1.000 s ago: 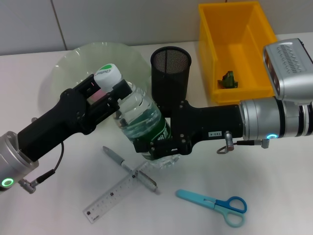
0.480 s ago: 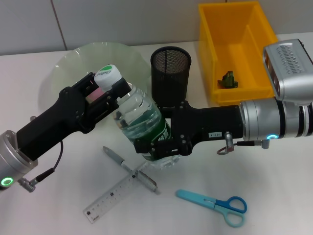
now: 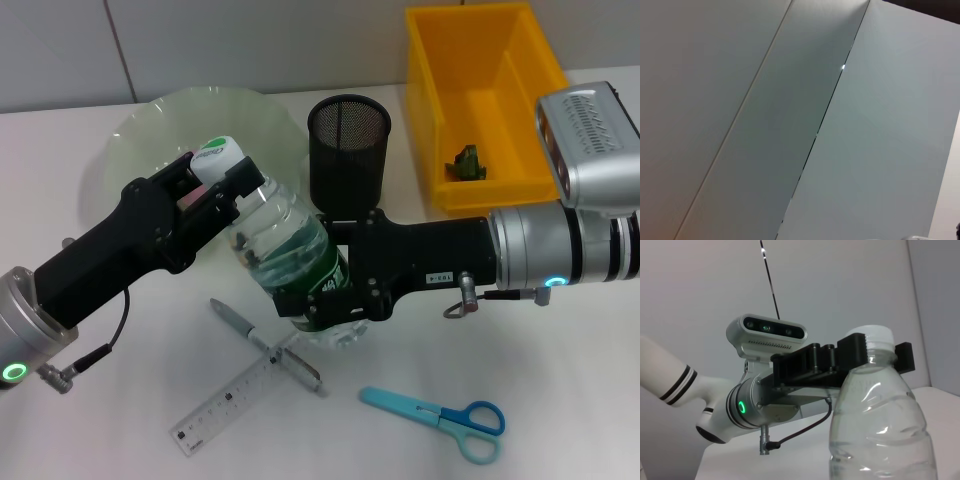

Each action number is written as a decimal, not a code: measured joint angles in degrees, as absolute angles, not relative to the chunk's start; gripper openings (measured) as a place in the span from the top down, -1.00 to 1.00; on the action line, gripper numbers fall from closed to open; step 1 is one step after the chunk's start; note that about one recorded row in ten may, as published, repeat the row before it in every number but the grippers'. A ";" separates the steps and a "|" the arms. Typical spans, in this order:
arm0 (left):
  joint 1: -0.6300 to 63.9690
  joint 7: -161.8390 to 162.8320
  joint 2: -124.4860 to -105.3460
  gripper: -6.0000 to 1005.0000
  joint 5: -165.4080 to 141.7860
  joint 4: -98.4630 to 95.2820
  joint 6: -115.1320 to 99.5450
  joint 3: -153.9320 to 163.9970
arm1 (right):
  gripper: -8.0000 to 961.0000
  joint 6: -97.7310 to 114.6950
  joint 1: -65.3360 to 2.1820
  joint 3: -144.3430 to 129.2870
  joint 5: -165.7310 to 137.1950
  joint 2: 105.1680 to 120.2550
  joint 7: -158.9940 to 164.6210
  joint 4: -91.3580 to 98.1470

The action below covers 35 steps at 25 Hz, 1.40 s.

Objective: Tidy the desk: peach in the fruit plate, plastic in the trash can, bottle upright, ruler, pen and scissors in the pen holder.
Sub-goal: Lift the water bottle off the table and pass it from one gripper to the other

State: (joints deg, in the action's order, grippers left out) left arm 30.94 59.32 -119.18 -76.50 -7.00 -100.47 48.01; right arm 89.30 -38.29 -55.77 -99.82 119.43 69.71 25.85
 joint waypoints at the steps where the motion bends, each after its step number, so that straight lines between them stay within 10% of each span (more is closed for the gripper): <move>1: 30.91 59.32 -119.18 -0.16 -76.50 -6.98 -100.48 48.02 | -0.62 89.30 -38.30 -56.09 -99.76 119.43 69.71 25.84; 5: 30.94 59.32 -119.18 0.07 -76.49 -6.95 -100.47 48.19 | -0.62 89.30 -38.25 -56.10 -99.76 119.43 69.71 25.83; 35: 31.20 59.35 -119.17 0.07 -76.54 -6.77 -100.46 48.43 | -0.64 89.29 -38.30 -55.95 -99.58 119.44 69.69 25.84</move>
